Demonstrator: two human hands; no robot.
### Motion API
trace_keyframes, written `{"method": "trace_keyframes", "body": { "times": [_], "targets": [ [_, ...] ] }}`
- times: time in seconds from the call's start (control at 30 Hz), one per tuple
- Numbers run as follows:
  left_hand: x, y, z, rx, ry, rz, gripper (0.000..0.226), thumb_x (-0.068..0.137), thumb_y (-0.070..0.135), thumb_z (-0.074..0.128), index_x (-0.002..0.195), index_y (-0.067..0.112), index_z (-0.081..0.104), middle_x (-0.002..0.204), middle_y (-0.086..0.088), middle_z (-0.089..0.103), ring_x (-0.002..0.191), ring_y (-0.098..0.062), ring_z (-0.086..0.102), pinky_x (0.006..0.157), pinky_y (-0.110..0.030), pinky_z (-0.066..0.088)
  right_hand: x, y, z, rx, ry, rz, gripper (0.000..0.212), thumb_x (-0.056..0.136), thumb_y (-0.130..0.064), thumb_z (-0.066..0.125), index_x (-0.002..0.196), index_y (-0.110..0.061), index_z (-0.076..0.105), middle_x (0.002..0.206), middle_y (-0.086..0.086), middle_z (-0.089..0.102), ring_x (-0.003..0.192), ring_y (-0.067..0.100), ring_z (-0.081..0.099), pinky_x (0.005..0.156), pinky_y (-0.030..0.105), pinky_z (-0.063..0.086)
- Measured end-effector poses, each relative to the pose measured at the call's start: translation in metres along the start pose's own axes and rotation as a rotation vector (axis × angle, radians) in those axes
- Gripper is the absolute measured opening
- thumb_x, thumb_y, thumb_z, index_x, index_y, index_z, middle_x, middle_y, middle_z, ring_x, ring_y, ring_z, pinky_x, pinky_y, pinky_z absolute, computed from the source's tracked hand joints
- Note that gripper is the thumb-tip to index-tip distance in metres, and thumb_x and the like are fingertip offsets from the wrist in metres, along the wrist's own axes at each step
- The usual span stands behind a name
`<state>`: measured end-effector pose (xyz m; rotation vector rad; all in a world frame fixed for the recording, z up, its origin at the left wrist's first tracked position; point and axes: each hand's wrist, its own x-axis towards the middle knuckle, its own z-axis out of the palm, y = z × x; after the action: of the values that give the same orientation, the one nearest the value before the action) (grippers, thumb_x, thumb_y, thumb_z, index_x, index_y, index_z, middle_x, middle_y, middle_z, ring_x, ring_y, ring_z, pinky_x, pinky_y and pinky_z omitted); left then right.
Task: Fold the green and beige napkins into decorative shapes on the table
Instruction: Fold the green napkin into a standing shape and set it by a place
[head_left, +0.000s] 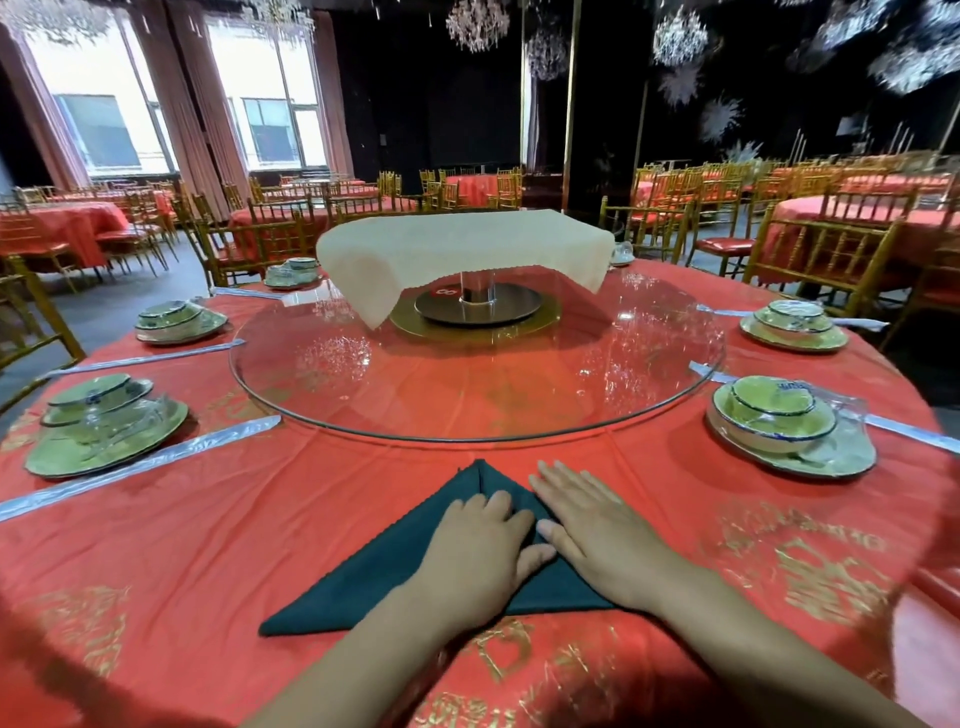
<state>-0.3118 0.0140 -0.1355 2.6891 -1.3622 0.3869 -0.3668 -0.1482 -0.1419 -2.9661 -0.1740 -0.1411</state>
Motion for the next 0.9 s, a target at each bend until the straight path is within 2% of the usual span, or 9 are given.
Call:
{"method": "trace_keyframes", "body": {
  "times": [0.07, 0.2, 0.4, 0.57, 0.63, 0.7, 0.77, 0.83, 0.9],
  "targets": [
    [-0.004, 0.002, 0.012, 0.039, 0.011, 0.006, 0.042, 0.082, 0.055, 0.030, 0.079, 0.031, 0.064, 0.069, 0.010, 0.053, 0.057, -0.011, 0.053, 0.051, -0.023, 0.041, 0.001, 0.001, 0.006, -0.021, -0.007, 0.016, 0.107, 0.058, -0.071, -0.028, 0.149, -0.022, 0.001, 0.157, -0.006, -0.008, 0.133, 0.000, -0.022, 0.110, 0.022, -0.016],
    [-0.007, -0.003, 0.019, -0.026, 0.033, -0.016, 0.046, 0.082, 0.056, 0.031, 0.095, 0.029, 0.066, 0.075, 0.008, 0.053, 0.062, -0.011, 0.054, 0.057, -0.022, 0.039, -0.002, 0.003, 0.004, -0.031, -0.070, 0.054, 0.097, 0.063, -0.070, -0.017, 0.148, -0.025, -0.008, 0.152, -0.011, -0.020, 0.134, 0.002, -0.028, 0.112, 0.027, -0.019],
    [-0.007, -0.001, 0.011, -0.057, -0.098, -0.066, 0.094, 0.064, 0.067, -0.008, 0.138, 0.027, 0.035, 0.116, 0.000, 0.041, 0.108, -0.020, 0.039, 0.089, -0.030, 0.026, -0.025, 0.017, 0.001, -0.122, -0.078, 0.099, 0.098, 0.052, -0.083, -0.031, 0.136, -0.033, -0.025, 0.144, -0.009, -0.035, 0.135, 0.009, -0.034, 0.107, 0.035, -0.024],
    [-0.006, 0.001, 0.010, -0.050, -0.146, -0.083, 0.070, 0.085, 0.067, 0.012, 0.139, 0.027, 0.033, 0.117, 0.000, 0.039, 0.109, -0.019, 0.038, 0.092, -0.030, 0.026, -0.049, 0.039, -0.005, -0.240, -0.025, 0.248, 0.098, 0.057, -0.076, -0.036, 0.141, -0.029, -0.015, 0.148, -0.004, -0.026, 0.141, 0.018, -0.022, 0.102, 0.030, -0.032],
    [-0.007, 0.002, 0.008, -0.040, -0.139, -0.084, 0.064, 0.090, 0.063, 0.018, 0.139, 0.026, 0.034, 0.116, 0.000, 0.039, 0.108, -0.019, 0.038, 0.092, -0.029, 0.026, -0.061, 0.046, -0.010, -0.352, 0.008, 0.367, 0.083, 0.086, -0.063, -0.015, 0.143, -0.021, 0.029, 0.152, 0.009, 0.024, 0.142, 0.026, 0.016, 0.111, 0.032, -0.019],
    [-0.008, 0.003, 0.006, -0.052, -0.124, -0.088, 0.064, 0.090, 0.063, 0.018, 0.139, 0.027, 0.034, 0.115, 0.001, 0.039, 0.108, -0.018, 0.038, 0.092, -0.029, 0.026, -0.071, 0.054, -0.014, -0.369, 0.042, 0.434, 0.067, 0.097, -0.049, 0.003, 0.128, -0.020, 0.055, 0.133, 0.013, 0.055, 0.129, 0.026, 0.034, 0.112, 0.037, 0.002],
    [-0.009, 0.002, 0.005, -0.093, -0.108, -0.082, 0.065, 0.089, 0.064, 0.017, 0.140, 0.027, 0.035, 0.111, 0.003, 0.038, 0.107, -0.017, 0.038, 0.092, -0.028, 0.025, -0.080, 0.057, -0.014, -0.356, 0.144, 0.439, 0.056, 0.096, -0.045, 0.016, 0.126, -0.018, 0.054, 0.128, 0.015, 0.057, 0.124, 0.028, 0.039, 0.110, 0.040, 0.014],
    [-0.009, 0.001, 0.004, -0.104, -0.082, -0.052, 0.088, 0.075, 0.076, -0.001, 0.138, 0.028, 0.036, 0.102, 0.006, 0.033, 0.100, -0.014, 0.037, 0.089, -0.027, 0.025, -0.083, 0.046, -0.020, -0.254, 0.230, 0.450, 0.052, 0.087, -0.045, 0.030, 0.118, -0.014, 0.058, 0.119, 0.014, 0.062, 0.112, 0.032, 0.054, 0.097, 0.045, 0.040],
    [-0.010, 0.000, 0.003, -0.106, -0.080, -0.035, 0.109, 0.059, 0.083, -0.015, 0.137, 0.028, 0.037, 0.097, 0.008, 0.029, 0.093, -0.011, 0.033, 0.086, -0.026, 0.024, -0.081, 0.028, -0.028, -0.095, 0.281, 0.452, 0.045, 0.088, -0.047, 0.035, 0.111, -0.016, 0.059, 0.107, 0.005, 0.061, 0.103, 0.028, 0.058, 0.085, 0.040, 0.048]
  ]
}}
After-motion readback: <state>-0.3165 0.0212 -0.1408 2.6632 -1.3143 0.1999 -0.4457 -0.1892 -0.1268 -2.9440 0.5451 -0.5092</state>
